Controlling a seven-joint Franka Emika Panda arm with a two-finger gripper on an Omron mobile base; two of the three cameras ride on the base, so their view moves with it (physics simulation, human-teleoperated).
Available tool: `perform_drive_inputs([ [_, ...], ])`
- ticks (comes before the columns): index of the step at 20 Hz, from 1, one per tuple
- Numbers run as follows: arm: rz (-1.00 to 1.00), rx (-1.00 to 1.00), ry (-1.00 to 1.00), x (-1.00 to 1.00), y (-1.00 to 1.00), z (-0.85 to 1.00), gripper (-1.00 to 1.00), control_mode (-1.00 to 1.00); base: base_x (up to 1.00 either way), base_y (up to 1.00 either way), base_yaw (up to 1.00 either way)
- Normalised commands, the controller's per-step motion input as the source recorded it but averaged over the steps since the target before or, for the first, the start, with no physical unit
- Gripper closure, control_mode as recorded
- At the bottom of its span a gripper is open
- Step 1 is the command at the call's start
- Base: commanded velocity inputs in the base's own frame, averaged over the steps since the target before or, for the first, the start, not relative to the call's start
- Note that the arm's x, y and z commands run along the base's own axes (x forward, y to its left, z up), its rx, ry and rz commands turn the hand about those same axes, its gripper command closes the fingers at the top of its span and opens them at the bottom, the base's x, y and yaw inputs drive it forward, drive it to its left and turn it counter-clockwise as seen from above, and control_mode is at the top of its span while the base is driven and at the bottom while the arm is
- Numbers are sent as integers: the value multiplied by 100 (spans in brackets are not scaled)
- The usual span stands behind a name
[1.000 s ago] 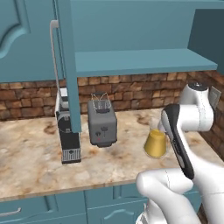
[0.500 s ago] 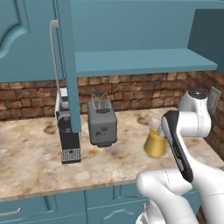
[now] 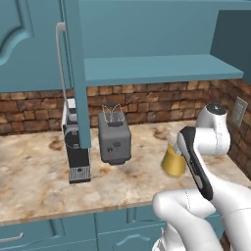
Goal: There is a tray on the dining counter. Grab the cup, mug, and pitcher and place them on the tray. The pitcher may be placed next to the tray if it cannot fit the tray.
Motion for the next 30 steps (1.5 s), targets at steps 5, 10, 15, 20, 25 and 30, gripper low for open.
perform_drive_inputs([
  [5,3,0,0,20,0,-6,-100,-100,0,0,0],
  [10,4,0,3,13,0,-1,-100,-100,0,0,0],
  [15,3,0,5,12,0,0,-100,-100,0,0,0],
  [20,3,0,7,11,0,-2,-100,-100,0,0,0],
  [25,3,0,7,7,0,-2,-100,-100,0,0,0],
  [30,4,0,5,1,0,-3,-100,-100,0,0,0],
])
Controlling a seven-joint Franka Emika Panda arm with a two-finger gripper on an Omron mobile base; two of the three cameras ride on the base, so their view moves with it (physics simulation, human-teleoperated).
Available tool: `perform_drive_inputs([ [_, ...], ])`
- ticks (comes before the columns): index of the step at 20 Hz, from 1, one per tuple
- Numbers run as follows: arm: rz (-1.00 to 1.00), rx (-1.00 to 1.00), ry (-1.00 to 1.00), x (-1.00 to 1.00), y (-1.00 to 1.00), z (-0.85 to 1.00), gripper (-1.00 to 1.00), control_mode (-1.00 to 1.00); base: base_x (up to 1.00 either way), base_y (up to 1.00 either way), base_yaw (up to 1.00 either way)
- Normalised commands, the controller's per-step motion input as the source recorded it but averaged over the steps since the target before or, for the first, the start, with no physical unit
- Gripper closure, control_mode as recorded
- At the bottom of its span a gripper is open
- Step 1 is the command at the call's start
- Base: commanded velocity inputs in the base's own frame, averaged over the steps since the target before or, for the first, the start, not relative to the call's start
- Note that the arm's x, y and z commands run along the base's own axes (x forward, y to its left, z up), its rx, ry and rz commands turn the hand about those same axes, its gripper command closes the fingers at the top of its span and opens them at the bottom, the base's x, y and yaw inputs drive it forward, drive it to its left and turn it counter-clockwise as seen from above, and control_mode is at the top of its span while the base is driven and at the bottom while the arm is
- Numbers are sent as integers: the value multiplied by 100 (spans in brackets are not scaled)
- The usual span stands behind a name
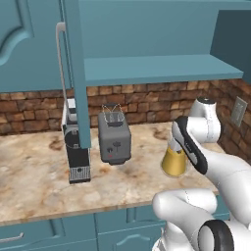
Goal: There is a tray on the dining counter. Grab the cup, mug, and pitcher and place them on the tray. The pitcher may be placed next to the tray if it cannot fit the tray.
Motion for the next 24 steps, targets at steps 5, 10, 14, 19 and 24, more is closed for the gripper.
perform_drive_inputs([
  [5,3,0,7,0,0,-2,-100,-100,0,0,0],
  [10,1,0,5,0,0,-1,-100,-100,0,0,0],
  [14,0,0,4,0,0,-2,-100,-100,0,0,0],
  [19,0,0,3,0,0,-4,-100,-100,0,0,0],
  [24,0,0,4,0,0,-2,-100,-100,0,0,0],
])
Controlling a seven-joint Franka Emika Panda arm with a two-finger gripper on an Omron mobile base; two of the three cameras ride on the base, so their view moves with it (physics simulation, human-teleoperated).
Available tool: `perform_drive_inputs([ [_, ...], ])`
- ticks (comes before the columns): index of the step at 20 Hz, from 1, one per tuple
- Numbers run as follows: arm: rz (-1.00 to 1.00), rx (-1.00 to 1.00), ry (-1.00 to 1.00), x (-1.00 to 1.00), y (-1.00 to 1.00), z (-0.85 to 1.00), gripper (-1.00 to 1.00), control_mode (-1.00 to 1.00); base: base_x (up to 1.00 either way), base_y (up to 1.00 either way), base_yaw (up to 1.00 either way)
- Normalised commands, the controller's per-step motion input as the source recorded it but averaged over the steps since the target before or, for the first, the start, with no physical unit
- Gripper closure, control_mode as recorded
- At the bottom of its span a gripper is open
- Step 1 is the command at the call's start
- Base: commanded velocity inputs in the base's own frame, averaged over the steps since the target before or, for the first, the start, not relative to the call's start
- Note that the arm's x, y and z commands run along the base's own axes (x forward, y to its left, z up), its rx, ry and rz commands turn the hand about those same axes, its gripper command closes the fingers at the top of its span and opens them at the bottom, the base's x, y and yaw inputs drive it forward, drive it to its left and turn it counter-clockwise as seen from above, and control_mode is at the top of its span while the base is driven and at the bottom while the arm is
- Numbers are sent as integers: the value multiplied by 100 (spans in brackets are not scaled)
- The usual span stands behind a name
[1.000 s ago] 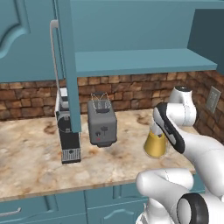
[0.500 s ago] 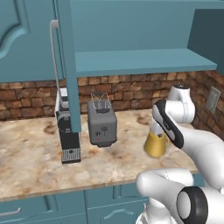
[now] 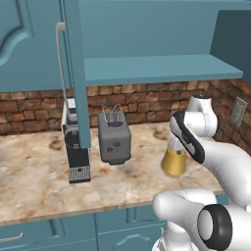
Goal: There is a tray on the dining counter. Grab the cup, mug, and pitcher and place them on the tray. The pitcher may be placed next to the tray if it cannot fit the tray.
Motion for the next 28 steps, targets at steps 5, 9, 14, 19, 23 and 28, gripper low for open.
perform_drive_inputs([
  [5,0,0,1,0,0,-3,-100,-100,0,0,0],
  [9,0,0,0,0,0,-12,-100,-100,0,0,0],
  [14,0,0,0,-2,0,-19,-100,-100,0,0,0],
  [19,0,0,0,0,0,-13,-100,-100,0,0,0],
  [23,0,0,0,0,0,-12,-100,-100,0,0,0],
  [28,0,0,0,0,0,-2,-100,-100,0,0,0],
])
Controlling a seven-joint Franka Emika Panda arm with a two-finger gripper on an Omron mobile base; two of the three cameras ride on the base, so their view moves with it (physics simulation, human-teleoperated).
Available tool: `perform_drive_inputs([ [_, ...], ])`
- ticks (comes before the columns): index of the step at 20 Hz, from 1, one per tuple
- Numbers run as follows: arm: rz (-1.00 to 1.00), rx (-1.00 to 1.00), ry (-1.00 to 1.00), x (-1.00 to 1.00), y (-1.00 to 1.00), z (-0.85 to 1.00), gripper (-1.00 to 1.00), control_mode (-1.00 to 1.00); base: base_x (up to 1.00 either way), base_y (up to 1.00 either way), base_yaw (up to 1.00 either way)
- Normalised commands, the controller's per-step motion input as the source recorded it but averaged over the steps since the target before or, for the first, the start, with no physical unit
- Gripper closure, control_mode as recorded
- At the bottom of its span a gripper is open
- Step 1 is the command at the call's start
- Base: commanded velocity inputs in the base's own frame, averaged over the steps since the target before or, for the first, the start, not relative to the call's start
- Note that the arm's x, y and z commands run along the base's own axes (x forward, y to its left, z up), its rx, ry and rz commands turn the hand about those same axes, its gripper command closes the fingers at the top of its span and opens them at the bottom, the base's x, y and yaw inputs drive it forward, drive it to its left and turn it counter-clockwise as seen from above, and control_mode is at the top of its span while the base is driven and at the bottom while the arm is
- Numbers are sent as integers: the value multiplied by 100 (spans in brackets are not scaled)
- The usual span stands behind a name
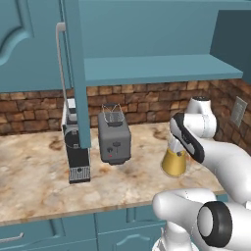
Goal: There is a tray on the dining counter. Grab the cup, mug, and pitcher and place them on the tray. The pitcher may be placed next to the tray if it cannot fit the tray.
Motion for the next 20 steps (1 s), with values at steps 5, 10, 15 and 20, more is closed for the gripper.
perform_drive_inputs([
  [5,0,0,0,0,0,0,-100,-100,0,0,0],
  [10,0,0,0,0,0,0,100,-100,0,0,0],
  [15,0,0,0,0,0,0,100,-100,0,0,0],
  [20,0,0,0,0,0,0,100,-100,0,0,0],
])
